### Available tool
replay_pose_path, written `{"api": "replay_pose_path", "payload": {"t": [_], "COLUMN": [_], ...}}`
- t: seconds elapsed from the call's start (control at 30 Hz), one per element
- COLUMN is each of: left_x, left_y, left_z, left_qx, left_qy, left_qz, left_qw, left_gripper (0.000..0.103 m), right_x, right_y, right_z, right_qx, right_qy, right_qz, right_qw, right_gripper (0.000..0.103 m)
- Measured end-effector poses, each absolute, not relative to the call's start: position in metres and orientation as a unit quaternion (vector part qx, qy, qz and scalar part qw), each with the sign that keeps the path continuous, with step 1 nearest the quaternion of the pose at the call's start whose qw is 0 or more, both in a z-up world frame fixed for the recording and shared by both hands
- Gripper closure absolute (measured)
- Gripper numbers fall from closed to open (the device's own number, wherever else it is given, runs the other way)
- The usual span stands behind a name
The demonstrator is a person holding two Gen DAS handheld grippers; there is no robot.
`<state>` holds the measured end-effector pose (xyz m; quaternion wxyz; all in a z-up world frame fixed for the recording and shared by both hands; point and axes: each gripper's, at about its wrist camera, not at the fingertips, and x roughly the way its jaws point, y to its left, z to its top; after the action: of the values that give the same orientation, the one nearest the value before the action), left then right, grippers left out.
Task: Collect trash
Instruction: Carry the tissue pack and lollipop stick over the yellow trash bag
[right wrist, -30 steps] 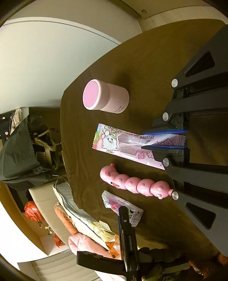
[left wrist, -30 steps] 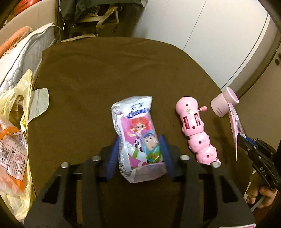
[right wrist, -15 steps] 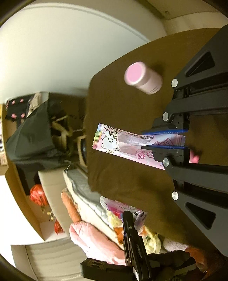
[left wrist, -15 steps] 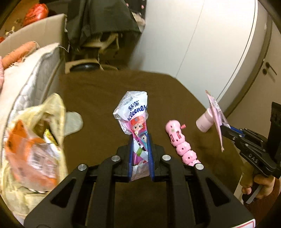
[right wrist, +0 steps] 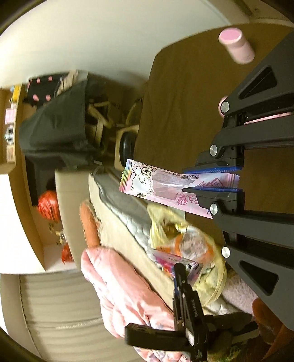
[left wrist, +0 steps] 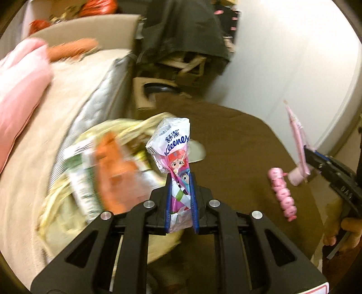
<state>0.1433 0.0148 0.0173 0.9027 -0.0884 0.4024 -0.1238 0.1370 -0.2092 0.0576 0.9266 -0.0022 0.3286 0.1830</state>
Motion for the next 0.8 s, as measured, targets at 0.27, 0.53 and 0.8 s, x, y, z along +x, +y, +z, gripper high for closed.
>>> {"api": "replay_pose_path", "payload": {"t": [0.27, 0.53, 0.8], "left_x": [0.146, 0.155, 0.164], "left_y": [0.101, 0.116, 0.123], "left_z": [-0.03, -0.048, -0.063], "left_qx": [-0.149, -0.17, -0.183], "left_qy": [0.45, 0.47, 0.485], "left_qz": [-0.088, -0.108, -0.106], "left_qw": [0.876, 0.86, 0.849], "left_gripper": [0.09, 0.089, 0.089], "right_x": [0.178, 0.218, 0.23], "right_y": [-0.124, -0.039, -0.023], "right_z": [0.035, -0.03, -0.059], "right_qx": [-0.01, -0.08, -0.099], "right_qy": [0.364, 0.429, 0.459], "right_qz": [0.265, 0.308, 0.309], "right_qw": [0.893, 0.845, 0.827], "right_gripper": [0.093, 0.093, 0.093]}}
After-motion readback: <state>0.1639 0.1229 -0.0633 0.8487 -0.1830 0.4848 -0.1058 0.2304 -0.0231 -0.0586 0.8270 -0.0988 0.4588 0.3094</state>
